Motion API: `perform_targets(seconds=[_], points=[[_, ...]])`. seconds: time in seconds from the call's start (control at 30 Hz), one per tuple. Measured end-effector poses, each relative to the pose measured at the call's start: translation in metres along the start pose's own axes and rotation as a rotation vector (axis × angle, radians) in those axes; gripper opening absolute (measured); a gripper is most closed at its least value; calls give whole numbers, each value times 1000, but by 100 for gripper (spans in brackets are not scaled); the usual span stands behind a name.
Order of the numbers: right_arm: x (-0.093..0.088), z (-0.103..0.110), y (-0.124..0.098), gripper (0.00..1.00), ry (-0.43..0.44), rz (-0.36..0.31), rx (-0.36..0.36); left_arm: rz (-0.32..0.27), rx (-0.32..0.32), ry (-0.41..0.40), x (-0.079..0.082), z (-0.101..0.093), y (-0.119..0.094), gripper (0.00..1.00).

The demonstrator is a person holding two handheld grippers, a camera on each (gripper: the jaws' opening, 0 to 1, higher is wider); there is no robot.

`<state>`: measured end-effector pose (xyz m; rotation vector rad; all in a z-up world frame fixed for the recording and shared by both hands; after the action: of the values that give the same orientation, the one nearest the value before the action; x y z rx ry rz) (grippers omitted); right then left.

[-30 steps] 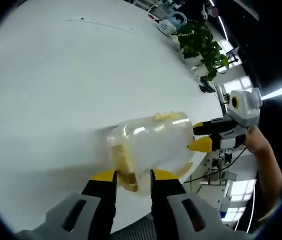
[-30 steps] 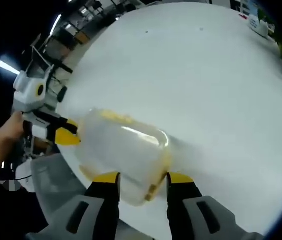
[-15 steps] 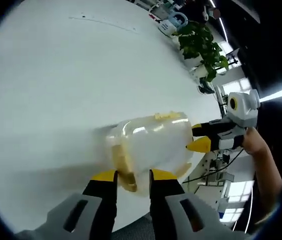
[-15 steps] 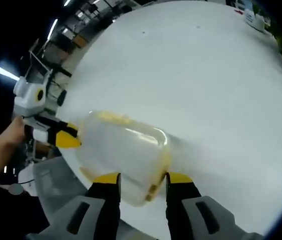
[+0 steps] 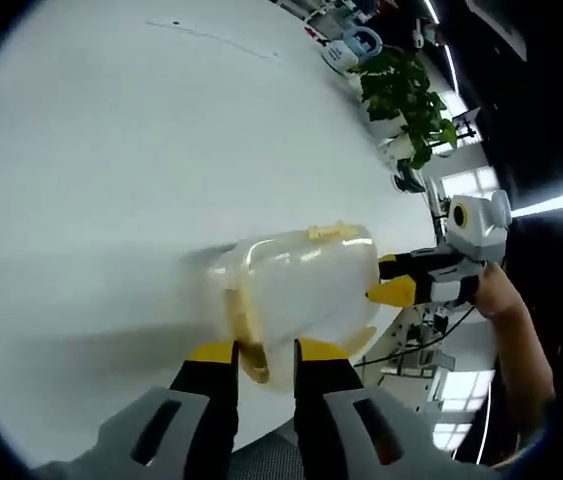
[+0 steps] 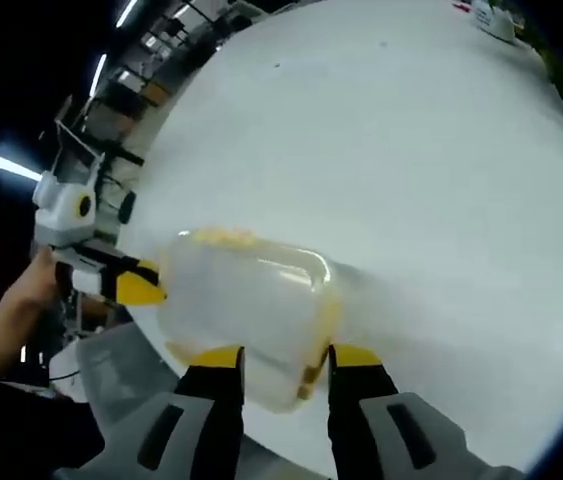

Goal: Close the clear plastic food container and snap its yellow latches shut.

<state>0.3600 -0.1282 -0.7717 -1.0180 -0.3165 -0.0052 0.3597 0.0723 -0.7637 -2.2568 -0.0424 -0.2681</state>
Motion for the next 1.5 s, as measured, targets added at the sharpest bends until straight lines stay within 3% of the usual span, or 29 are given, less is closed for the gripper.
perform_targets(seconds=[0.23,0.33,0.73,0.83,0.9,0.97,1.1,1.27,1.37,1.5], points=[[2,2,-5,30,1,4,2,-4,-8,-7,-2,-1,1,19],[4,2,-3,31,6,0,1,-11,-17,-52,-2,3,3,20],[6,4,-7,32,-21,-5,-6,-12,-11,-23,-3,1,3,23],[12,7,-9,32,-127,-70,-28,-14,-6,77,-3,2,2,24],[12,10,-8,33,-146,-57,-35,-9,17,75,-6,-2,-3,23],[11,12,-8,35,-214,-33,-51,-18,19,133,-4,-3,-5,22],[15,13,-12,35,-262,-36,-72,-51,12,137,5,-7,-13,23],[24,13,-20,34,-279,-62,-81,-62,25,225,13,-13,-19,22],[33,19,-23,34,-397,-93,-73,-51,31,301,15,-19,-19,23],[33,23,-23,34,-430,-69,-89,-49,48,383,17,-23,-18,24]])
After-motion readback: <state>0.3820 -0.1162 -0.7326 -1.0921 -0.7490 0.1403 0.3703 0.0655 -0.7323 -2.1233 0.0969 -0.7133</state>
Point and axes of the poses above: the point that each gripper's makers call its tool centre point, and the gripper's own axes: y roughly forward along the fingers, z roughly to its left, x roughly out of its top, the point moved 5 cm from there along -y, roughly backward along the fingers, and after that the axes turned 4 degrees about -z, right-handed, at the moved point
